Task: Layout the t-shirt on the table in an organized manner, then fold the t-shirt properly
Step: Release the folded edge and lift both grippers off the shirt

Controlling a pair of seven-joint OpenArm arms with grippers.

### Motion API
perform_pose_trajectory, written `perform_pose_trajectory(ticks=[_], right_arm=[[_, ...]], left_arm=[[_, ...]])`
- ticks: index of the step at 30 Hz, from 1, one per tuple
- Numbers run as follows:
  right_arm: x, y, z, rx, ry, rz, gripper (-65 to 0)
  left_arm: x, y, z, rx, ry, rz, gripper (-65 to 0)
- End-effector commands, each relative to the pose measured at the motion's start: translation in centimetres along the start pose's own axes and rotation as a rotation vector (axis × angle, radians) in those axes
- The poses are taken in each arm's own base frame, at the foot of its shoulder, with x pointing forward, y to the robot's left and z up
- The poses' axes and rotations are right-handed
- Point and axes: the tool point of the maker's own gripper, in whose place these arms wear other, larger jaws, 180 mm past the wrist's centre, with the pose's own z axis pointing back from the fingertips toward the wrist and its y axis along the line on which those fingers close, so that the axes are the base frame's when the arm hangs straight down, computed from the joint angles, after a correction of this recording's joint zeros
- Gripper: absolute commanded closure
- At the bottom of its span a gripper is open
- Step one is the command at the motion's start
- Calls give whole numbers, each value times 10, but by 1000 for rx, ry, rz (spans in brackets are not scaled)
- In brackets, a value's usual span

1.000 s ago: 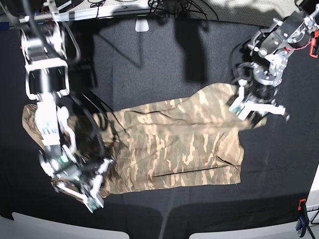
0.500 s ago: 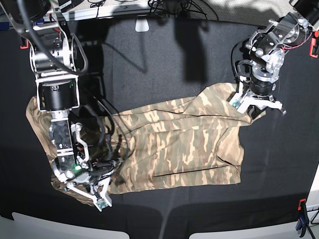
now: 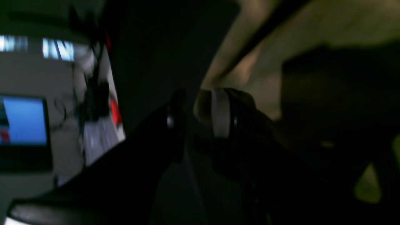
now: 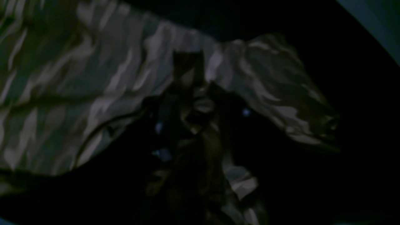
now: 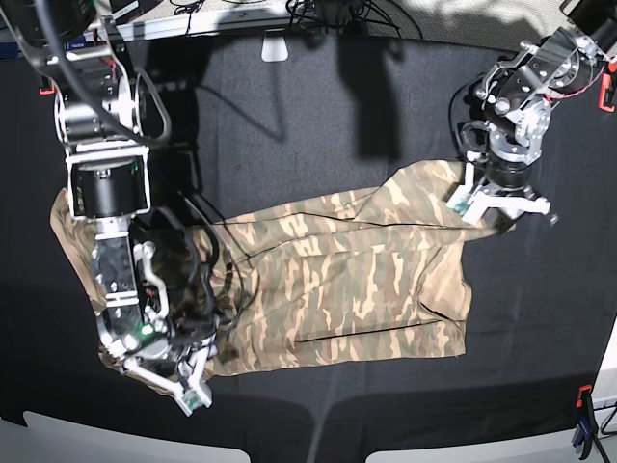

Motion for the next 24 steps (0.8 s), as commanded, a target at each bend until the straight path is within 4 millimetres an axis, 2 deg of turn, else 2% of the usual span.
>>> perform_pose_trajectory(ticks=[1, 4, 6, 8, 11, 13, 17, 19, 24], right_arm=[[29, -21, 9, -50, -73, -13, -329], [34, -30, 11, -88, -78, -35, -331], [34, -32, 12, -89, -57, -34, -329], [40, -34, 14, -92, -79, -29, -329], [53, -35, 21, -101, -130, -17, -329], [59, -32, 26, -94, -145, 6, -329], [62, -11, 36, -34, -176, 109, -329], [56, -1, 41, -30, -183, 123, -329], [35, 21, 52, -26, -187, 162, -329]], left_arm=[[6, 23, -5, 61, -4, -1, -129], [3, 37, -8, 106, 41, -49, -129], [14, 44, -4, 160, -13, -117, -129], [29, 42, 6, 181, -97, -165, -125], [46, 19, 32, 132, -205, -160, -125], [49, 3, 50, 85, -246, -142, -125], [55, -23, 81, 5, -318, -112, -125], [54, -32, 87, -36, -319, -107, -125], [41, -76, 89, -286, -264, -140, -136]])
